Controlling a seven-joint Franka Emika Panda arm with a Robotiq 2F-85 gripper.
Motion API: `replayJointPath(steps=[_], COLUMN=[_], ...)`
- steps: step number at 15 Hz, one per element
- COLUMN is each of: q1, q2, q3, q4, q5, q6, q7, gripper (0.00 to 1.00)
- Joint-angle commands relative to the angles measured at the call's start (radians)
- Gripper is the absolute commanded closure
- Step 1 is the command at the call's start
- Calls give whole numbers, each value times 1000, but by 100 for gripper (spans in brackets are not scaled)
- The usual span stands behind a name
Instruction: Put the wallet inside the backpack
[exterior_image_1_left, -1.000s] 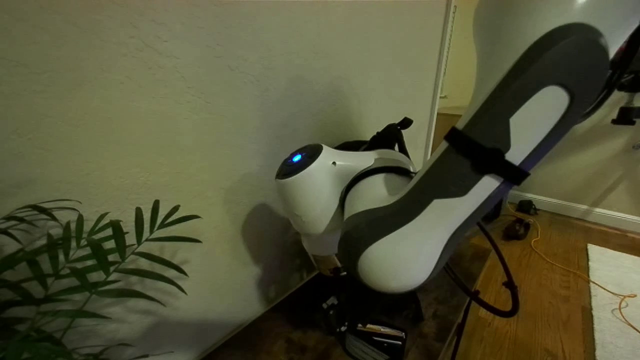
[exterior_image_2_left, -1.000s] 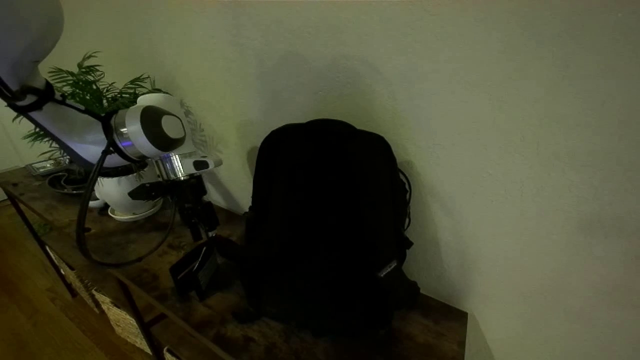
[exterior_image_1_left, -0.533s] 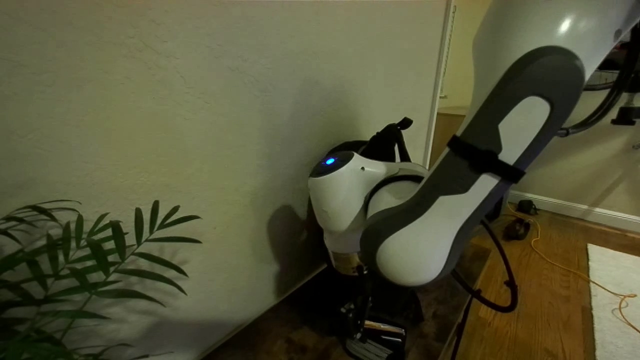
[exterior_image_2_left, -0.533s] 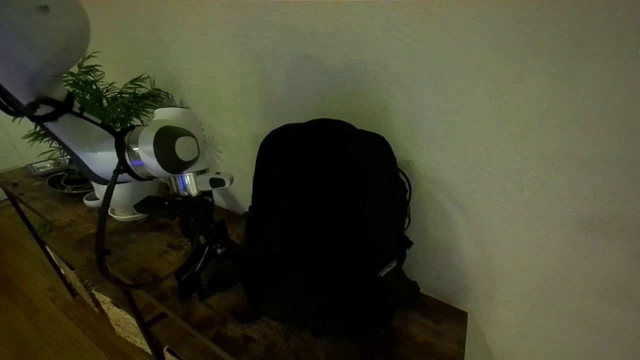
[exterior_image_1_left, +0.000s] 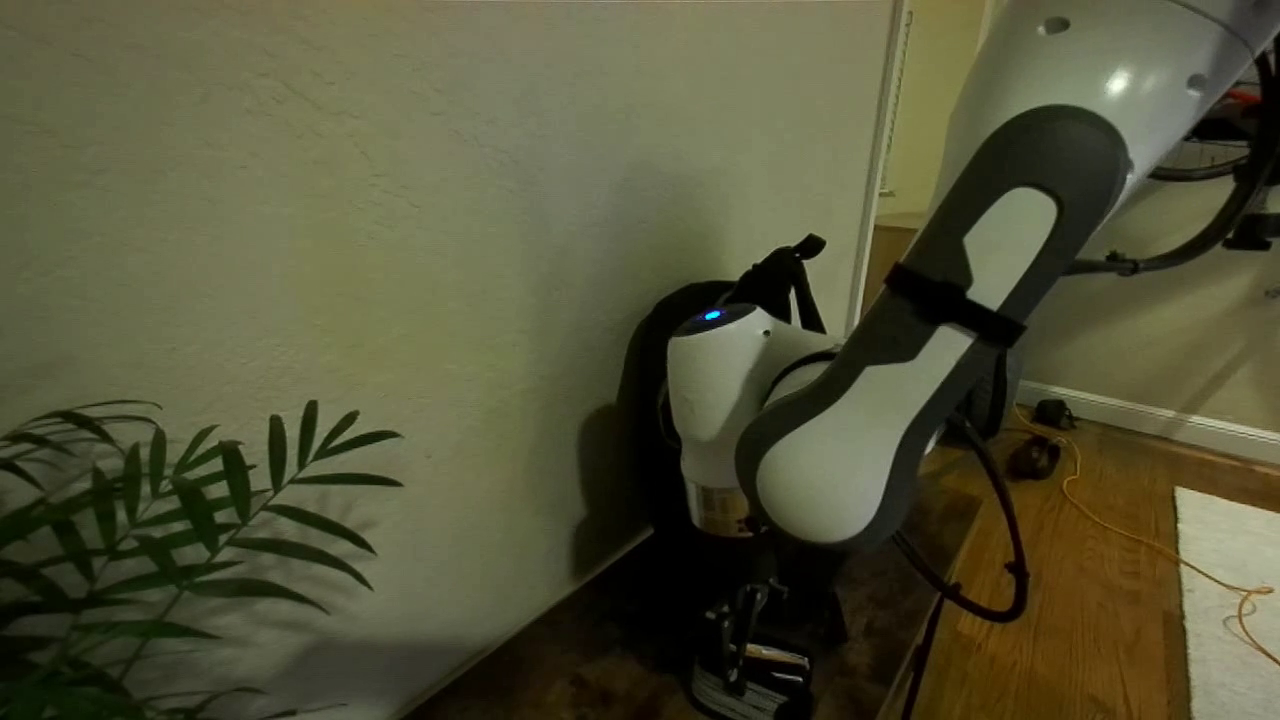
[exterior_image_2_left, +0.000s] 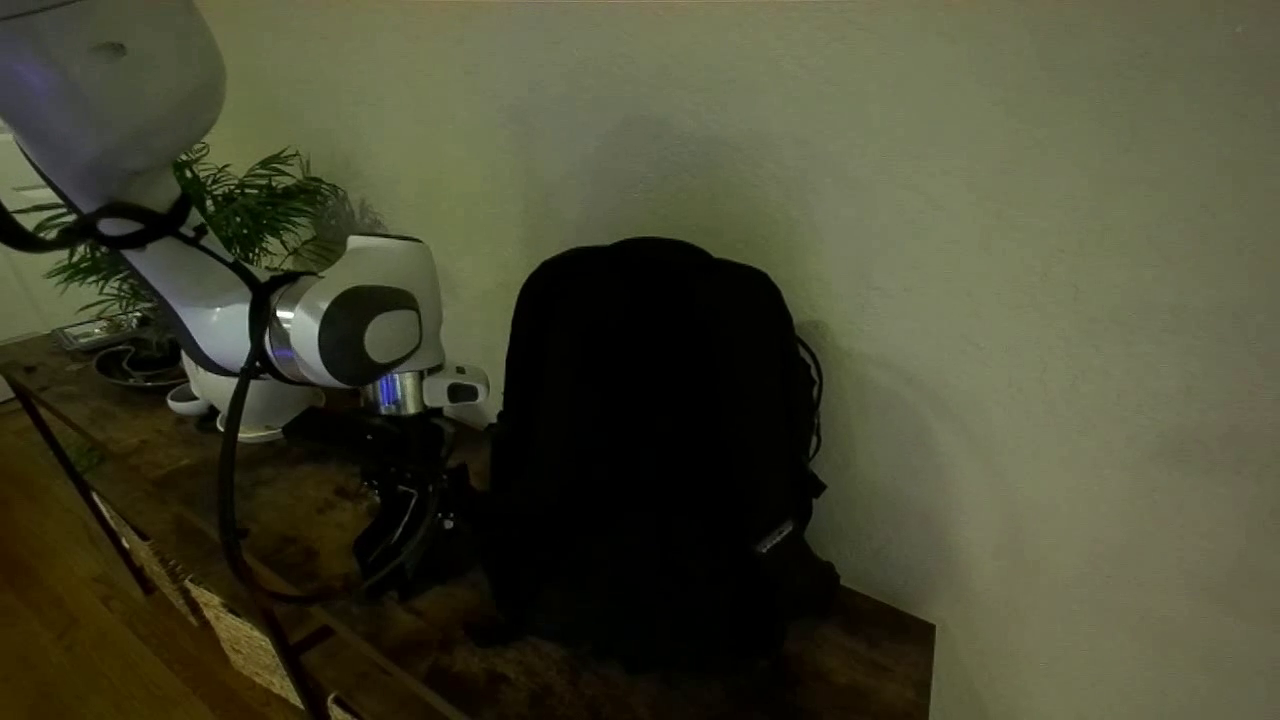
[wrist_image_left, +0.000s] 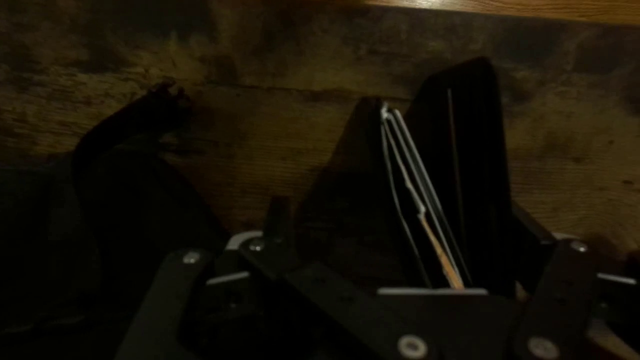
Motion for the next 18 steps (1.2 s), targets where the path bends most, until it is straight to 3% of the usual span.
replayJointPath(steps=[1, 6, 11, 18], q1=[-67, -95, -85, -44], q2=[-18, -16, -25, -68], q3=[66, 105, 100, 73], q4=[-53, -59, -66, -78], q5=[55, 78, 80, 79], q6=[80, 115, 95, -17], q7=[-123, -219, -231, -157], gripper=[26, 61, 93, 94])
